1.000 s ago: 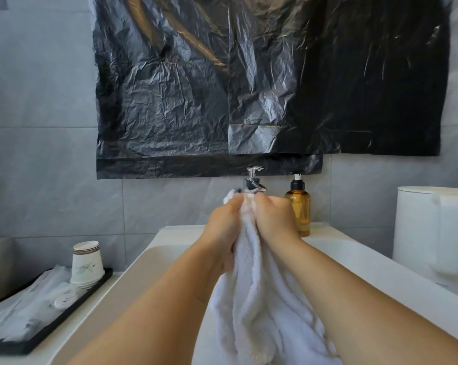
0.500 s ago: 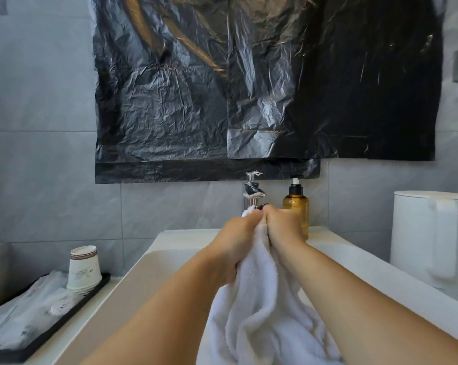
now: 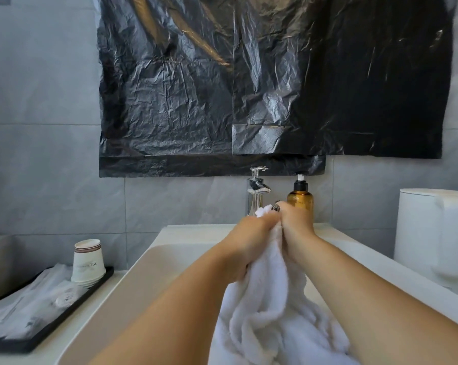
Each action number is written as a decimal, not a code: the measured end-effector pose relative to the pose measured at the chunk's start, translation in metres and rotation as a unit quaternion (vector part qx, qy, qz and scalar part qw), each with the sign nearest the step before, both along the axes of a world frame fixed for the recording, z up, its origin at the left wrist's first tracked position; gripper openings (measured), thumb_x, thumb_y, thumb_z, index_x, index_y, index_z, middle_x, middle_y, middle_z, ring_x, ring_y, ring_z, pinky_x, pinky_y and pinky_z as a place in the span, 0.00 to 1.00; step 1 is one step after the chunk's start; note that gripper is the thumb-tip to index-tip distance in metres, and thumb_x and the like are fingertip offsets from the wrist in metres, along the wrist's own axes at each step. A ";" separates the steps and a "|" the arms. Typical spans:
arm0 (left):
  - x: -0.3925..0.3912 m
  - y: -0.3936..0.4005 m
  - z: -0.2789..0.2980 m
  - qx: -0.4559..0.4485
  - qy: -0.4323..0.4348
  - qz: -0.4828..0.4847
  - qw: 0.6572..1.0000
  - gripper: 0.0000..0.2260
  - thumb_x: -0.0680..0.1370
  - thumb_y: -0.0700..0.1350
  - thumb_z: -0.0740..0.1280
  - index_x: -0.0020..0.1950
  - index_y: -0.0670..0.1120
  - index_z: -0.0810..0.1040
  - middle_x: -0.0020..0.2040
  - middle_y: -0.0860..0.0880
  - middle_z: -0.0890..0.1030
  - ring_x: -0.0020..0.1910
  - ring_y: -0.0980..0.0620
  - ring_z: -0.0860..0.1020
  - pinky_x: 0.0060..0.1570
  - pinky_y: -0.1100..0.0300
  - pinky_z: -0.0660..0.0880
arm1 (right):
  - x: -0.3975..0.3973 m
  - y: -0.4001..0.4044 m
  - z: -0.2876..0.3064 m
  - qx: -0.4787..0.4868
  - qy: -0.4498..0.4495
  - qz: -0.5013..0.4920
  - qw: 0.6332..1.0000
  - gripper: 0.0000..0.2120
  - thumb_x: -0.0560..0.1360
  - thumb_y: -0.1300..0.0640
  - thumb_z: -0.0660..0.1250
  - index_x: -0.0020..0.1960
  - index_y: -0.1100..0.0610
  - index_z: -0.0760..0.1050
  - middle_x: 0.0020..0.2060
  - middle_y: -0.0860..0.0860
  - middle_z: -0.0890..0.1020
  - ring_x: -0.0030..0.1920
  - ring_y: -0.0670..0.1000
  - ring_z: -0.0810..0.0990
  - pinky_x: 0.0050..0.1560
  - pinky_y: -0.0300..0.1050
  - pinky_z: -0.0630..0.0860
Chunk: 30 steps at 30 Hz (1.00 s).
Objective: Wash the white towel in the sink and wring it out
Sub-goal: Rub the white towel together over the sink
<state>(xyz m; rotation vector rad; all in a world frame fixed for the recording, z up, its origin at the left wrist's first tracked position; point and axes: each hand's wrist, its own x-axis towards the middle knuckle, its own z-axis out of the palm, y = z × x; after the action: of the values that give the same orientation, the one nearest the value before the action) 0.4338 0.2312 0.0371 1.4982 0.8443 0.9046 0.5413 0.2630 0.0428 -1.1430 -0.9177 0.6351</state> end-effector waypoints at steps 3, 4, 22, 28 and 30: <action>-0.004 0.000 0.006 -0.017 -0.160 0.074 0.984 0.13 0.82 0.52 0.61 0.49 0.45 0.80 0.41 0.42 0.81 0.42 0.46 0.81 0.45 0.56 0.76 | -0.016 -0.008 0.000 -0.006 -0.048 0.035 0.998 0.14 0.77 0.57 0.63 0.33 0.59 0.73 0.33 0.56 0.78 0.38 0.55 0.75 0.42 0.47 0.72; -0.007 0.000 0.010 -0.021 -0.203 0.117 0.972 0.14 0.82 0.52 0.61 0.44 0.46 0.79 0.39 0.43 0.81 0.40 0.46 0.81 0.44 0.57 0.76 | -0.024 -0.013 0.003 0.040 -0.092 0.024 0.995 0.17 0.77 0.57 0.63 0.30 0.58 0.71 0.29 0.52 0.75 0.34 0.53 0.72 0.37 0.44 0.68; -0.009 0.002 0.013 -0.015 -0.250 0.147 0.957 0.08 0.75 0.52 0.66 0.41 0.48 0.77 0.32 0.48 0.80 0.32 0.50 0.79 0.38 0.60 0.74 | -0.033 -0.026 0.008 0.178 -0.150 0.008 0.972 0.24 0.76 0.63 0.63 0.24 0.52 0.61 0.22 0.46 0.64 0.29 0.46 0.62 0.32 0.44 0.60; -0.016 0.010 0.015 0.008 -0.195 0.206 0.959 0.07 0.77 0.51 0.64 0.42 0.50 0.76 0.34 0.49 0.78 0.35 0.49 0.77 0.40 0.58 0.72 | -0.044 -0.028 -0.001 0.256 -0.290 -0.009 0.922 0.25 0.78 0.60 0.62 0.27 0.50 0.56 0.21 0.45 0.61 0.27 0.45 0.59 0.29 0.40 0.55; -0.010 0.004 0.014 0.003 -0.128 0.122 0.984 0.08 0.77 0.51 0.65 0.41 0.51 0.80 0.39 0.46 0.81 0.40 0.47 0.80 0.44 0.55 0.74 | -0.026 -0.022 0.003 0.205 -0.229 -0.035 0.951 0.23 0.78 0.59 0.61 0.26 0.52 0.58 0.22 0.44 0.62 0.28 0.46 0.61 0.32 0.44 0.59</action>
<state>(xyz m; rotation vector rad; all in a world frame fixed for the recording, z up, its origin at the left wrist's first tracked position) 0.4235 0.2355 0.0512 1.2650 0.8456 1.2525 0.5153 0.2411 0.0454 -0.9516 -1.3260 0.1000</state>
